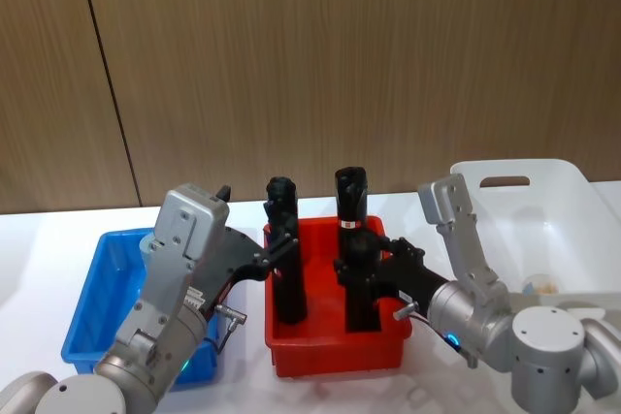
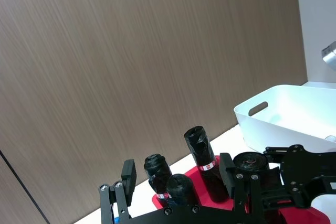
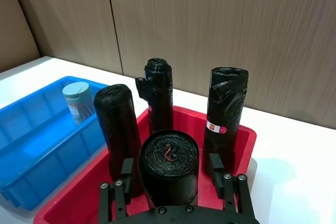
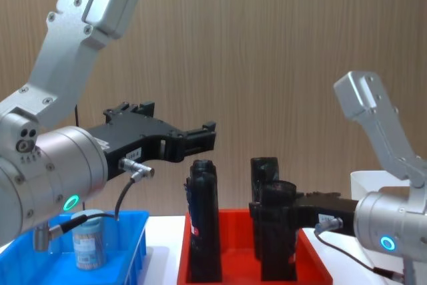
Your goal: Pick the cotton swabs from the blue box and place them into the white box.
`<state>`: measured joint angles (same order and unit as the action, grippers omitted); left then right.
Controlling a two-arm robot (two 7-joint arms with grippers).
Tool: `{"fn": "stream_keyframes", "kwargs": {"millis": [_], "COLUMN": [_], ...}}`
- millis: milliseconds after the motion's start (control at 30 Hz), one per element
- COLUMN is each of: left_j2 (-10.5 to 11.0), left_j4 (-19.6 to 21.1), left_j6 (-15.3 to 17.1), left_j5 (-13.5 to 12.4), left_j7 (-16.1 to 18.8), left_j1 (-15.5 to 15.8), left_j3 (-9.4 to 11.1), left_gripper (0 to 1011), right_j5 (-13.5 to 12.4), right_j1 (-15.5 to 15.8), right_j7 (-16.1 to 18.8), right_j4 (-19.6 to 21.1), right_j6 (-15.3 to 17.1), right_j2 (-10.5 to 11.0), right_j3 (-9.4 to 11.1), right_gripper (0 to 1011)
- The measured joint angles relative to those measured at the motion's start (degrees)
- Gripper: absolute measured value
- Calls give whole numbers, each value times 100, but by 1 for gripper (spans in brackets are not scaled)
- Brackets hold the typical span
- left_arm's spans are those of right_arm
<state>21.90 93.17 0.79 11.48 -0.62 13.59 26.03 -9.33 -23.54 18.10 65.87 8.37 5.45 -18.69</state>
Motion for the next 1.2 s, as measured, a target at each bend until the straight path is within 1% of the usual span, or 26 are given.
{"fn": "stream_keyframes", "kwargs": {"millis": [100,167,300,367,433,600,800,1000,1200], "left_j2": [0,0,0,0,-1,0,0,0,0], "left_j4": [0,0,0,0,0,0,0,0,0], "left_j6": [0,0,0,0,0,0,0,0,0], "left_j5": [0,0,0,0,0,0,0,0,0], "left_j7": [0,0,0,0,0,0,-1,0,0], "left_j1": [0,0,0,0,0,0,0,0,0], "left_j3": [0,0,0,0,0,0,0,0,0], "left_gripper": [1004,1004,1004,1004,1004,1004,1004,1004,1004], "right_j5": [8,11,11,11,12,5,-49,-144,-249], "right_j1": [-34,-49,-58,-58,-57,-30,15,82,147], "right_j7": [-2,-2,0,3,6,12,9,-13,-68], "right_j4": [-47,-63,-65,-58,-35,66,212,463,805], "right_j6": [-6,-9,-9,-8,-3,17,44,70,87], "right_j2": [-21,-31,-36,-36,-35,-19,9,54,124], "right_j3": [-10,-16,-22,-23,-25,-25,-13,22,86], "right_gripper": [836,759,657,563,524,499,498,498,498]}}
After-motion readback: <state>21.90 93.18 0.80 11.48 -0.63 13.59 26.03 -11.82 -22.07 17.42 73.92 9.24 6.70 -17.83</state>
